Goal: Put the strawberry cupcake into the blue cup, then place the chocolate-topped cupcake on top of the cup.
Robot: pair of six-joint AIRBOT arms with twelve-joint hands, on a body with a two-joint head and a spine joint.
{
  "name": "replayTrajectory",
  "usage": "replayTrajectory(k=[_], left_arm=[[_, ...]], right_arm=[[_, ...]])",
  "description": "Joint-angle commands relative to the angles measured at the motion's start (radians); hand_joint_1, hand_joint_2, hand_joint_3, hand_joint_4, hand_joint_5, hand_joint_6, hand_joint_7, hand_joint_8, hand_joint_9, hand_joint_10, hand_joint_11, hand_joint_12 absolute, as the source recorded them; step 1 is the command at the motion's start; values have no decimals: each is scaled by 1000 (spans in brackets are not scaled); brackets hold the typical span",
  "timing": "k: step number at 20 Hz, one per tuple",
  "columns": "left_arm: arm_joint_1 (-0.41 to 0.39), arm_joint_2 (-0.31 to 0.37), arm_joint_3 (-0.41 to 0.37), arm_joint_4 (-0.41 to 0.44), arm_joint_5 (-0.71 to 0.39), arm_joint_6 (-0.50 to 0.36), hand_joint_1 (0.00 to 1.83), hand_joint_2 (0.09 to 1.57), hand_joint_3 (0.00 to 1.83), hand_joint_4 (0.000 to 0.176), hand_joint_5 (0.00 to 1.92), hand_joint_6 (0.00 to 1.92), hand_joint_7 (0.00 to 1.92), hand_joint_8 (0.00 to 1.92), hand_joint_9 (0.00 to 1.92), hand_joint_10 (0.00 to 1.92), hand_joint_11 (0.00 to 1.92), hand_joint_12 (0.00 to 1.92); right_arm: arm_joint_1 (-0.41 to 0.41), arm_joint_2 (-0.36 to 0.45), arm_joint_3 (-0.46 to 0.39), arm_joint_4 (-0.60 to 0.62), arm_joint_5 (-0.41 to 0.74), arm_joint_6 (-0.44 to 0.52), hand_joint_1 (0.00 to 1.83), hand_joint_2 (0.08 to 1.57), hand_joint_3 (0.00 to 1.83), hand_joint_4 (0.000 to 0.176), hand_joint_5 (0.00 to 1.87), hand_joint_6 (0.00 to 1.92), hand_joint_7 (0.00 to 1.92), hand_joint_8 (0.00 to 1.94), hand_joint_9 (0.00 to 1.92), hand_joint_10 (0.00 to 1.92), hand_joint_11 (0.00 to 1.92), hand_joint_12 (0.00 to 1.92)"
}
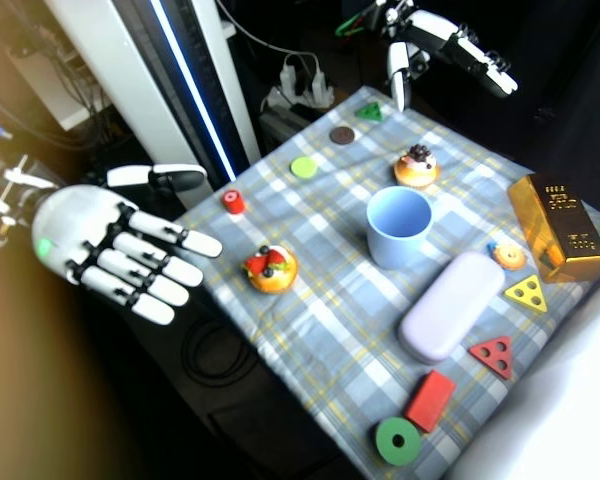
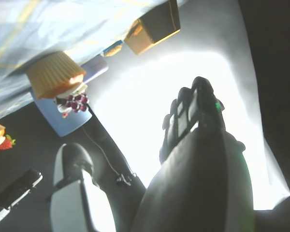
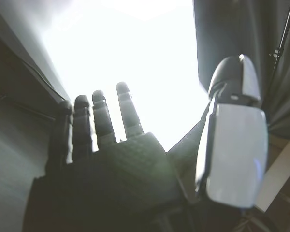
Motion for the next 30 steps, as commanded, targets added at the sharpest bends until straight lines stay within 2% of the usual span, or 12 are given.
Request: replayTrajectory(k=[1, 4, 7, 8, 9, 14, 17, 19, 21, 24, 28, 30], left_arm=[[-6, 6, 4, 43, -117, -5, 0, 825, 19, 47, 34, 3, 0, 0, 0, 0, 0, 0], [-6, 7, 2, 43, -117, -5, 10, 833, 17, 56, 16, 5, 0, 0, 0, 0, 0, 0], [-6, 8, 1, 46, -117, -5, 44, 819, 5, 87, 8, 3, 0, 0, 0, 0, 0, 0], [-7, 8, 2, 48, -117, -5, 33, 828, 8, 68, 13, 4, 0, 0, 0, 0, 0, 0], [-8, 7, 2, 48, -117, -5, 34, 818, 3, 78, 2, 0, 0, 0, 0, 0, 0, 0], [-8, 2, 5, 42, -117, -5, 55, 820, 1, 62, 33, 12, 0, 0, 0, 0, 0, 0], [-8, 2, 4, 42, -117, -5, 51, 801, 0, 101, 18, 3, 0, 0, 0, 0, 0, 0], [-7, 2, 3, 42, -117, -5, 10, 815, 1, 57, 65, 20, 14, 5, 0, 0, 0, 0], [-6, 2, 3, 41, -117, -5, 37, 810, 0, 50, 57, 11, 0, 0, 0, 0, 0, 0], [-5, 2, 4, 41, -117, -5, 27, 813, 1, 49, 52, 6, 0, 0, 0, 0, 0, 0], [-3, 2, 3, 40, -116, -5, 91, 800, 0, 70, 66, 7, 1, 0, 0, 0, 0, 0], [2, 3, -2, 40, -116, -5, 70, 808, 0, 55, 52, 1, 0, 0, 0, 0, 0, 0]], right_arm=[[11, -2, 6, -7, 124, 8, 295, 931, 2, 0, 118, 8, 194, 8, 141, 10, 0, 243], [11, -3, 6, -9, 124, 2, 440, 934, 0, 4, 159, 5, 188, 0, 109, 0, 19, 141], [14, -4, 6, -10, 123, 2, 449, 879, 3, 33, 203, 1, 278, 1, 246, 2, 112, 597], [16, -4, 9, -12, 122, 4, 466, 882, 1, 22, 206, 0, 330, 5, 326, 4, 102, 737], [23, -3, 24, -19, 111, 24, 486, 888, 0, 0, 226, 1, 431, 6, 402, 9, 114, 736], [155, -15, 109, -115, -71, 74, 565, 891, 0, 0, 309, 0, 507, 3, 421, 3, 29, 788], [223, -45, 160, -151, -165, 76, 574, 863, 0, 18, 295, 1, 494, 5, 374, 8, 0, 563], [258, -69, 195, -180, -221, 102, 564, 831, 1, 35, 193, 0, 481, 0, 424, 3, 0, 653], [302, -89, 220, -214, -285, 105, 582, 827, 0, 39, 189, 2, 498, 0, 483, 9, 5, 745], [356, -117, 255, -255, -373, 105, 620, 853, 3, 56, 173, 1, 425, 0, 428, 1, 0, 844], [382, -146, 292, -292, -455, 125, 447, 831, 0, 43, 116, 0, 388, 0, 420, 0, 0, 1090], [387, -164, 324, -320, -481, 182, 423, 789, 0, 39, 142, 8, 428, 10, 475, 17, 34, 1149]])
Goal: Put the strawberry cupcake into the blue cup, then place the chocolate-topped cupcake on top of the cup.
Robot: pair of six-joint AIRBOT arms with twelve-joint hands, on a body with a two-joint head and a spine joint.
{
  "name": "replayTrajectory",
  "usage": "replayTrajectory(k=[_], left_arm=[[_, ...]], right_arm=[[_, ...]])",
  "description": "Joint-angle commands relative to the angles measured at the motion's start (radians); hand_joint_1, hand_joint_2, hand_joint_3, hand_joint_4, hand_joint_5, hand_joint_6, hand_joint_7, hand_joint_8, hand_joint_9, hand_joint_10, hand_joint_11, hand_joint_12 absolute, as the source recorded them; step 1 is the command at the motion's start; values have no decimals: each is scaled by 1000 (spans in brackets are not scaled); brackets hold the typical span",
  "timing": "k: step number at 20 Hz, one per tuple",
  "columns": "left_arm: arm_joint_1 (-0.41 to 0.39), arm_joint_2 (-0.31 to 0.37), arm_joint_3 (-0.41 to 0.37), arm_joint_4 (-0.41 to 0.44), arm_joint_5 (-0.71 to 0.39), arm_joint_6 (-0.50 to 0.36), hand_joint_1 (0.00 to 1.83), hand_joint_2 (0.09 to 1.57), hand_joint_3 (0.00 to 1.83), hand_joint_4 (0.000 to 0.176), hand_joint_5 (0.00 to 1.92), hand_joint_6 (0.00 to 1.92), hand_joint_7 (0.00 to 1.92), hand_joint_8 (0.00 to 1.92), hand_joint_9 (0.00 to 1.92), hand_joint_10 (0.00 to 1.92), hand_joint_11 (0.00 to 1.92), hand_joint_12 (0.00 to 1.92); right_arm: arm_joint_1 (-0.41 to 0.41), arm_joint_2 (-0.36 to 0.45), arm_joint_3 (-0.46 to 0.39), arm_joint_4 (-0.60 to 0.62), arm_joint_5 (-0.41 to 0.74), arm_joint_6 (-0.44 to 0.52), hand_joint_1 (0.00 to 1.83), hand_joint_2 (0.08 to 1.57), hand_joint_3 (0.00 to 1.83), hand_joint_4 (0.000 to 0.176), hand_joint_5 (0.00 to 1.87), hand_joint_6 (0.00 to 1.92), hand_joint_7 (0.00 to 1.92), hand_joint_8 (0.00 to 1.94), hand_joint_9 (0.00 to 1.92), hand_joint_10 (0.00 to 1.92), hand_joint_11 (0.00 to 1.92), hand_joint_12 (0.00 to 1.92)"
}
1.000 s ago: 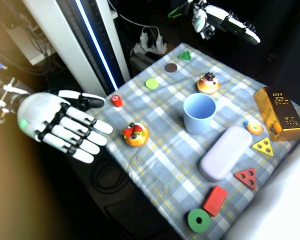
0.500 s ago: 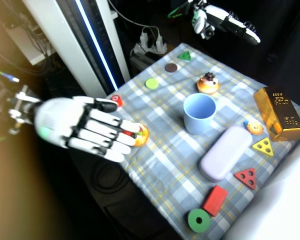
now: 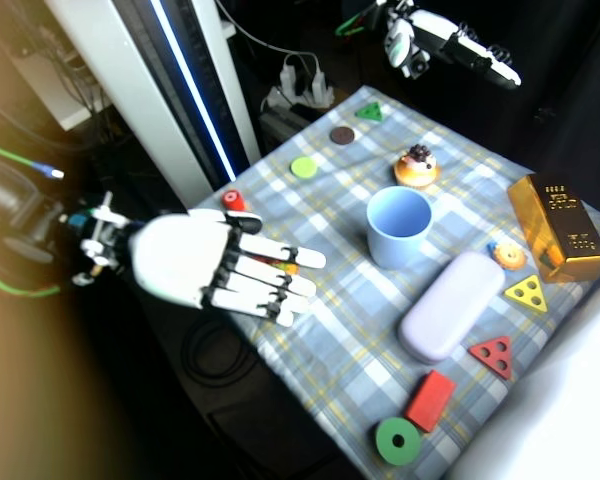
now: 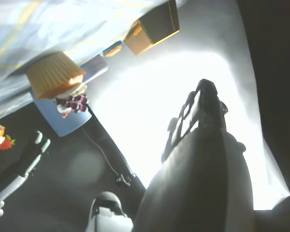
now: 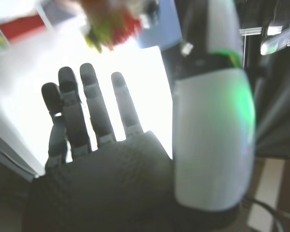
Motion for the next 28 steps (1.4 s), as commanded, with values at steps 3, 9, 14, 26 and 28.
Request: replayTrajectory(k=[3, 9, 14, 26, 28], left_arm=[[1, 4, 0, 43, -117, -6, 73, 806, 0, 63, 70, 6, 1, 0, 0, 0, 0, 0], [2, 3, 1, 44, -117, -6, 37, 806, 0, 67, 64, 2, 0, 0, 0, 0, 0, 0], [3, 3, 1, 44, -117, -6, 42, 798, 0, 76, 53, 5, 0, 0, 0, 0, 0, 0], [6, 3, 0, 44, -117, -10, 40, 790, 0, 93, 61, 5, 0, 0, 0, 0, 0, 0], [8, 3, 0, 44, -117, -11, 4, 799, 0, 77, 39, 0, 0, 0, 0, 0, 0, 0]], right_arm=[[19, -7, 17, -11, 78, 32, 473, 803, 0, 64, 217, 6, 450, 6, 504, 12, 6, 1120], [46, -23, 40, -57, 2, 32, 496, 835, 0, 45, 507, 2, 601, 1, 679, 6, 272, 1001], [53, -31, 46, -72, -16, 32, 601, 900, 0, 36, 672, 0, 766, 0, 817, 0, 641, 531], [88, -34, 49, -90, -18, 27, 1260, 1068, 0, 0, 956, 928, 1241, 620, 1362, 2, 929, 979], [95, -33, 49, -91, -13, 27, 1243, 1091, 0, 0, 913, 1039, 1177, 696, 1238, 0, 888, 819]])
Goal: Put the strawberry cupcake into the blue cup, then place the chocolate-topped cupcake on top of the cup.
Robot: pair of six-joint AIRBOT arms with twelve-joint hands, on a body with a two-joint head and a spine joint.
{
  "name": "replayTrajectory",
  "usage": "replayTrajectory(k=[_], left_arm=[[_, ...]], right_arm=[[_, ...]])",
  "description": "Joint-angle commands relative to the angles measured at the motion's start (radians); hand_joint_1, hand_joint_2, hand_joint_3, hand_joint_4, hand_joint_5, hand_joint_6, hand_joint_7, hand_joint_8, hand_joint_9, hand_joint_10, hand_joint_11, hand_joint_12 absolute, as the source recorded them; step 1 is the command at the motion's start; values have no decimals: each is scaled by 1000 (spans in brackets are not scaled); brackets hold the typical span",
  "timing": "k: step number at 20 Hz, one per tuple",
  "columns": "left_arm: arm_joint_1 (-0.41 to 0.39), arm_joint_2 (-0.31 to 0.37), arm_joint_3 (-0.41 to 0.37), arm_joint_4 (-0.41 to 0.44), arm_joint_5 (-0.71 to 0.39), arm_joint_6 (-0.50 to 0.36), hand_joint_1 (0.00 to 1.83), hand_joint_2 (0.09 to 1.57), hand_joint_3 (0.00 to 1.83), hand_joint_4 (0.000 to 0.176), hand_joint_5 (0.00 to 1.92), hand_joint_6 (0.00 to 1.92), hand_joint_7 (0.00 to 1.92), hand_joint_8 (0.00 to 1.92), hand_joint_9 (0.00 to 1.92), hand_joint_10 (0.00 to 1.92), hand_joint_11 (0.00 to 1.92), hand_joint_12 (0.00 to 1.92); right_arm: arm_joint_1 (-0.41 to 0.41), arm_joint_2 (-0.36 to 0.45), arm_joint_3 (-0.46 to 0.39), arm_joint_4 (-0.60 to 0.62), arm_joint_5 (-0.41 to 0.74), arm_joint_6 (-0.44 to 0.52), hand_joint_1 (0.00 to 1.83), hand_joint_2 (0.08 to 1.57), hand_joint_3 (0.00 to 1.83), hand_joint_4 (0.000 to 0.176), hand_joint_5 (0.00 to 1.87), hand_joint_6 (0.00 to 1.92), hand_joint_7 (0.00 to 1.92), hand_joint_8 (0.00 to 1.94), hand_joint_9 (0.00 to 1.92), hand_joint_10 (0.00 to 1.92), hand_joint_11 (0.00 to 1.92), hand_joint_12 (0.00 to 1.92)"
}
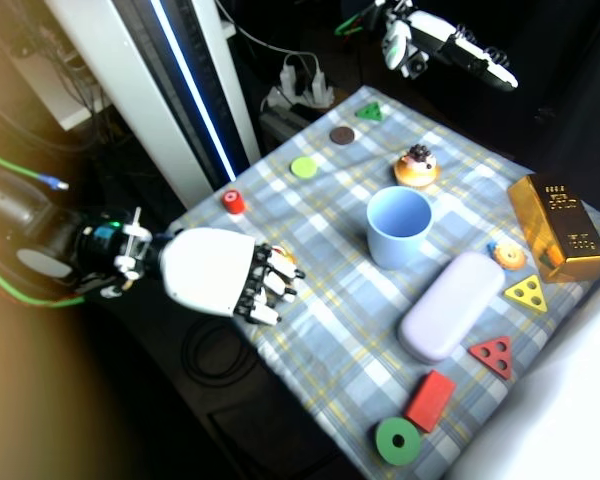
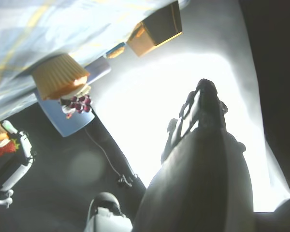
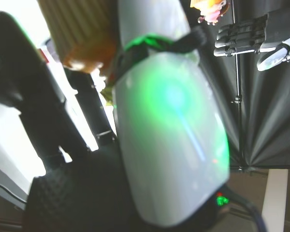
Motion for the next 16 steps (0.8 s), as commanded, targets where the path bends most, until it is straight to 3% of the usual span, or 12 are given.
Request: replayTrajectory(k=[1, 5, 6, 7, 8, 9, 10, 11, 12, 14, 15, 16], left_arm=[[0, 4, 2, 43, -119, -12, 20, 801, 1, 76, 49, 5, 0, 0, 0, 0, 0, 0], [2, 4, 2, 42, -119, -13, 2, 815, 6, 56, 52, 4, 0, 0, 0, 0, 0, 0], [2, 4, 2, 42, -119, -13, 0, 802, 0, 79, 51, 3, 0, 0, 0, 0, 0, 0], [3, 5, 3, 41, -119, -13, 0, 814, 5, 65, 55, 5, 0, 0, 0, 0, 0, 0], [3, 5, 3, 41, -119, -13, 0, 817, 6, 73, 42, 0, 0, 0, 0, 0, 0, 0], [3, 6, 3, 41, -119, -13, 0, 811, 2, 69, 41, 1, 0, 0, 0, 0, 0, 0], [3, 6, 3, 41, -119, -13, 6, 798, 0, 86, 36, 0, 0, 0, 0, 0, 0, 0], [3, 6, 3, 39, -119, -13, 40, 791, 0, 94, 35, 0, 0, 0, 0, 0, 0, 0], [3, 7, 3, 37, -119, -13, 12, 803, 0, 75, 38, 1, 0, 0, 0, 0, 0, 0], [3, 9, 3, 38, -119, -12, 0, 813, 4, 63, 40, 2, 0, 0, 0, 0, 0, 0], [2, 9, 4, 38, -119, -12, 0, 809, 2, 65, 36, 0, 0, 0, 0, 0, 0, 0], [1, 8, 5, 38, -119, -12, 0, 811, 3, 57, 40, 2, 0, 0, 0, 0, 0, 0]], right_arm=[[18, 2, 5, 11, 119, 0, 1237, 1100, 3, 0, 895, 1065, 1146, 754, 1189, 0, 800, 808], [58, 19, 0, -8, 126, 4, 1221, 1119, 1, 0, 871, 1098, 1085, 864, 1126, 0, 735, 834], [69, 24, -2, -10, 126, 4, 1215, 1130, 1, 0, 850, 1134, 1061, 902, 1082, 0, 659, 844], [81, 26, -3, -15, 136, 15, 1217, 1132, 1, 0, 839, 1139, 1061, 914, 1081, 3, 652, 852], [84, 26, -2, -19, 141, 27, 1232, 1131, 0, 0, 819, 1131, 1092, 895, 1135, 16, 698, 899], [92, 26, 2, -28, 152, 54, 1079, 1147, 2, 8, 883, 1109, 1034, 352, 1131, 8, 682, 932], [102, 26, 8, -35, 160, 81, 1023, 1159, 1, 72, 879, 1130, 1058, 120, 1116, 5, 649, 969], [114, 26, 15, -45, 164, 107, 1044, 1154, 0, 27, 898, 1104, 1084, 53, 1138, 12, 670, 990], [129, 26, 21, -56, 167, 128, 1198, 1133, 0, 0, 878, 1034, 1097, 734, 1122, 3, 651, 987], [156, 26, 26, -69, 167, 130, 1203, 1147, 1, 0, 844, 1115, 998, 1028, 1061, 3, 637, 945], [174, 26, 28, -75, 167, 130, 1095, 1105, 2, 51, 982, 956, 1012, 429, 1122, 17, 736, 944], [185, 26, 29, -80, 167, 130, 1066, 1080, 1, 108, 1046, 862, 1142, 183, 1205, 36, 769, 1040]])
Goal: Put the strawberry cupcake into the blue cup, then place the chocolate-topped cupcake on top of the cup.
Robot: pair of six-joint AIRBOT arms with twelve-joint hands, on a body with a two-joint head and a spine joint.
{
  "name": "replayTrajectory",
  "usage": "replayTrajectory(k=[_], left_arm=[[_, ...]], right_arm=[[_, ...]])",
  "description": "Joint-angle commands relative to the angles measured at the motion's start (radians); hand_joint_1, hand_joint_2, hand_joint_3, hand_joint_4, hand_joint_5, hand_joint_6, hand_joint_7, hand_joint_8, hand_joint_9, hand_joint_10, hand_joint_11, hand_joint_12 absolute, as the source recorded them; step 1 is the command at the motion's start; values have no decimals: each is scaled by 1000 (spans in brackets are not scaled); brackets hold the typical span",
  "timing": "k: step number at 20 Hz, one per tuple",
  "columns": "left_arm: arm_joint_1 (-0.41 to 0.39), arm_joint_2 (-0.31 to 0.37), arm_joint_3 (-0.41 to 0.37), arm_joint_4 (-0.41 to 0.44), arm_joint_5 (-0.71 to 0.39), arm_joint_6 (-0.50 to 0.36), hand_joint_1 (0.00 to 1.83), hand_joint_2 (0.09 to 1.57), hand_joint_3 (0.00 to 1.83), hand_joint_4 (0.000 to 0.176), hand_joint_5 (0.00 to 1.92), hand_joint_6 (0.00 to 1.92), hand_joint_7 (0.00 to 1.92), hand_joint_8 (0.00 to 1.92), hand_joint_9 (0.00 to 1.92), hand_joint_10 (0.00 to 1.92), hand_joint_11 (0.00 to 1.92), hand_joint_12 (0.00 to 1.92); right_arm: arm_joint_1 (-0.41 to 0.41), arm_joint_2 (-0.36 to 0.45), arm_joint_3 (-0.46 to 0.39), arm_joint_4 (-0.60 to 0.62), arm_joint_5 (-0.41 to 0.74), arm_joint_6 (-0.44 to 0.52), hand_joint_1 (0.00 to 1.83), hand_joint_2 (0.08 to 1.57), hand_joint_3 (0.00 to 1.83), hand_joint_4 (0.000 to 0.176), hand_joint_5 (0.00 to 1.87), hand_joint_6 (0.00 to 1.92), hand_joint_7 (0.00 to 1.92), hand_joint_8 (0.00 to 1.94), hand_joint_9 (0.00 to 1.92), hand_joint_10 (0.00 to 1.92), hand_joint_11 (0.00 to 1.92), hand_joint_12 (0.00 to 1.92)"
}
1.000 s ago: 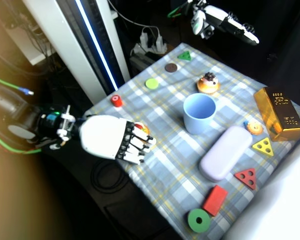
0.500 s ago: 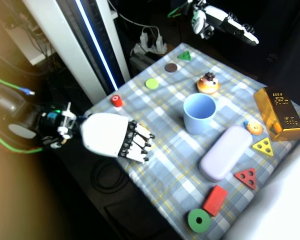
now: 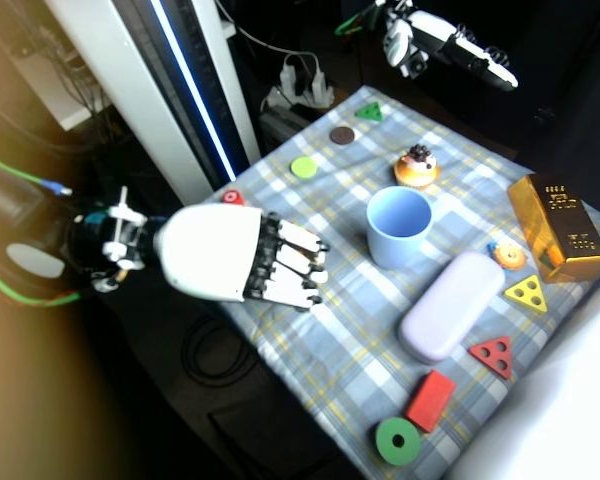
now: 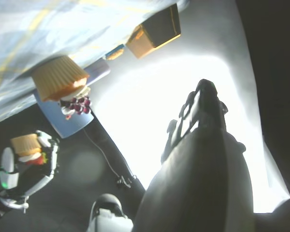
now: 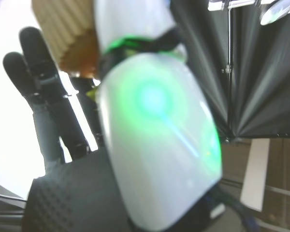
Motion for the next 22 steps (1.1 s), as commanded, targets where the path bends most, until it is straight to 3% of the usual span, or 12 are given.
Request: replayTrajectory(k=[1, 2, 3, 4, 5, 6, 8, 9, 10, 11, 13, 22], left_arm=[[-2, 7, 6, 44, -118, -8, 14, 809, 2, 69, 46, 4, 0, 0, 0, 0, 0, 0], [-2, 7, 6, 45, -118, -8, 2, 807, 1, 56, 46, 4, 0, 0, 0, 0, 0, 0], [-3, 7, 6, 46, -117, -8, 0, 803, 0, 63, 44, 2, 0, 0, 0, 0, 0, 0], [-4, 7, 6, 47, -116, -8, 0, 798, 0, 64, 43, 2, 0, 0, 0, 0, 0, 0], [-5, 8, 7, 50, -113, -8, 0, 804, 0, 55, 58, 7, 0, 0, 0, 0, 0, 0], [-8, 8, 9, 55, -105, -8, 0, 802, 0, 48, 63, 9, 9, 4, 0, 0, 0, 0], [-15, 5, 14, 59, -95, -8, 0, 770, 0, 60, 57, 5, 1, 0, 0, 0, 0, 0], [-15, 5, 14, 59, -97, -8, 0, 768, 0, 64, 62, 6, 0, 0, 0, 0, 0, 0], [-15, 5, 13, 59, -100, -8, 0, 776, 0, 63, 65, 7, 0, 0, 0, 0, 0, 0], [-15, 7, 12, 59, -99, -8, 0, 771, 0, 76, 55, 2, 0, 0, 0, 0, 0, 0], [-15, 7, 13, 59, -98, -8, 0, 763, 0, 89, 51, 0, 0, 0, 0, 0, 0, 0], [-18, 1, 22, 59, -81, -8, 0, 761, 0, 90, 51, 0, 0, 0, 0, 0, 0, 0]], right_arm=[[26, -1, 5, 12, 126, 9, 1062, 1065, 1, 136, 1083, 802, 1201, 78, 1222, 31, 754, 1101], [42, -4, 8, 5, 125, 9, 1054, 1068, 1, 150, 1073, 818, 1222, 39, 1216, 23, 709, 1183], [61, -7, 10, -5, 125, 9, 1030, 1084, 4, 171, 1031, 886, 1212, 18, 1208, 17, 666, 1259], [76, -10, 12, -16, 123, 9, 1051, 1093, 3, 100, 1017, 915, 1207, 10, 1203, 15, 632, 1291], [86, -13, 14, -22, 119, 9, 1041, 1099, 1, 118, 1005, 935, 1192, 6, 1187, 9, 637, 1215], [99, -17, 17, -28, 117, 9, 1078, 1104, 1, 15, 1000, 943, 1206, 9, 1224, 23, 697, 1190], [117, -30, 26, -30, 117, 9, 1074, 1128, 0, 0, 955, 1014, 1183, 3, 1217, 17, 701, 1179], [125, -39, 32, -32, 117, 9, 1070, 1122, 0, 12, 968, 995, 1175, 1, 1204, 11, 701, 1167], [132, -50, 38, -36, 115, 9, 1064, 1111, 0, 44, 990, 960, 1207, 11, 1246, 28, 741, 1197], [145, -64, 47, -42, 109, 9, 1067, 1131, 5, 0, 943, 1033, 1105, 1, 1114, 5, 651, 1093], [170, -83, 61, -56, 97, 9, 1137, 1134, 0, 0, 941, 1027, 1136, 7, 1144, 14, 724, 995], [253, -176, 126, -79, 70, 13, 1142, 1133, 0, 0, 942, 1024, 1140, 2, 1148, 9, 739, 966]])
